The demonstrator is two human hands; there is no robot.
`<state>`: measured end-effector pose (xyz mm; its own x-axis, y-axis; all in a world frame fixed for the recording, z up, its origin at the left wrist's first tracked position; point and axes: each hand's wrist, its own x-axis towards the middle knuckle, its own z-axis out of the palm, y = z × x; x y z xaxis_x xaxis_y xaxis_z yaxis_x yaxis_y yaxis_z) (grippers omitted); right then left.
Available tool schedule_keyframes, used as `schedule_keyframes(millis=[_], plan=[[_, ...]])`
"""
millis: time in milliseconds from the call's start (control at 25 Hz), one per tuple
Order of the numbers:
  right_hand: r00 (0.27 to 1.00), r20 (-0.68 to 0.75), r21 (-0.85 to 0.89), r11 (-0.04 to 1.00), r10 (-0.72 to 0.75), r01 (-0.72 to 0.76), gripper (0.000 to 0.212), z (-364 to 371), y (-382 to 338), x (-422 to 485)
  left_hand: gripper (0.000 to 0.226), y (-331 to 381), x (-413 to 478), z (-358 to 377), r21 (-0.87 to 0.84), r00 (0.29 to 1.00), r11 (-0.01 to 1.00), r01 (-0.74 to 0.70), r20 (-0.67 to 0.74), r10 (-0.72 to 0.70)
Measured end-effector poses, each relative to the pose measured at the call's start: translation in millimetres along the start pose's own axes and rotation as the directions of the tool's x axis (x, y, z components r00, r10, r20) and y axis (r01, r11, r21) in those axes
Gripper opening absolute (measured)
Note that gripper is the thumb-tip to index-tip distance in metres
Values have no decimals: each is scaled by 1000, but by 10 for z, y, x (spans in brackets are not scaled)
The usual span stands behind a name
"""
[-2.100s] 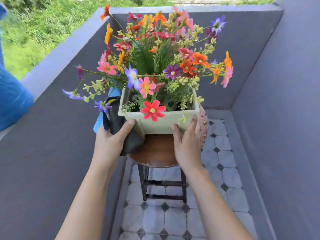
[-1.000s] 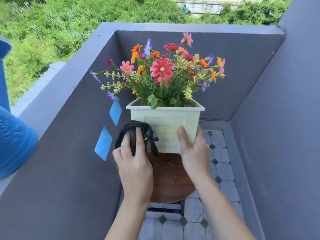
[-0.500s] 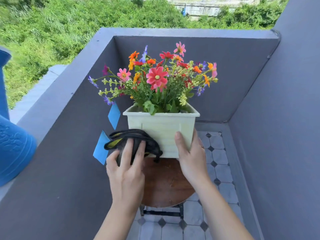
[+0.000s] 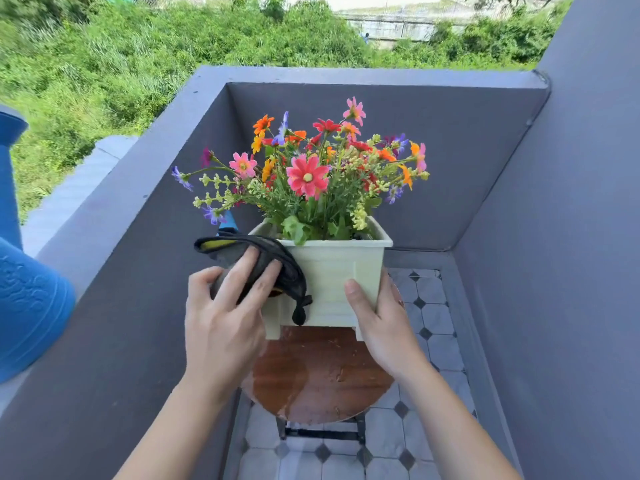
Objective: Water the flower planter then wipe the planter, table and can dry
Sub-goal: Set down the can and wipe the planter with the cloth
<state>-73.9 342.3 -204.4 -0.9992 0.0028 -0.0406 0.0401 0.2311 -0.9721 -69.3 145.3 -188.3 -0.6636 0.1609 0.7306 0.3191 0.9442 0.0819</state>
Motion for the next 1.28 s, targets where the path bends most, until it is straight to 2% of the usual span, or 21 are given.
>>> schedule_keyframes(millis=[200,320,400,480,640,760,840,920,1000,1120,1280], plan=[[999,47,69,998,2,-5,64,-104,20,71,55,-6,362,-15,15,959,961,-276,68,274],[998,68,74,997,8,-13,58,-144,23,93,47,-38,514,-90,38,939,939,-343,42,341],[998,69,76,997,12,-17,56,-133,32,88,35,12,551,-127,53,956,955,-292,19,292],[998,63,61,998,12,-16,61,-117,44,77,23,87,554,-139,77,986,983,-165,40,162],[998,57,50,999,3,-6,62,-115,34,86,20,134,473,-67,100,995,994,40,91,-49],[998,59,41,999,-8,6,61,-99,57,81,23,217,475,-115,24,990,990,137,-45,-135],[998,55,42,999,-4,2,61,-85,83,84,21,356,588,-147,-6,986,997,75,-146,-75],[999,44,42,999,1,-3,57,-56,79,90,22,512,726,-81,38,986,996,-75,-149,80],[999,38,34,999,2,-3,56,-42,60,99,28,684,826,39,78,969,968,-238,-53,242],[999,39,31,1000,3,-4,57,-48,65,115,32,705,909,145,8,921,924,-382,82,380],[999,37,43,999,-4,3,57,-50,99,164,36,399,881,80,6,852,858,-513,125,509]])
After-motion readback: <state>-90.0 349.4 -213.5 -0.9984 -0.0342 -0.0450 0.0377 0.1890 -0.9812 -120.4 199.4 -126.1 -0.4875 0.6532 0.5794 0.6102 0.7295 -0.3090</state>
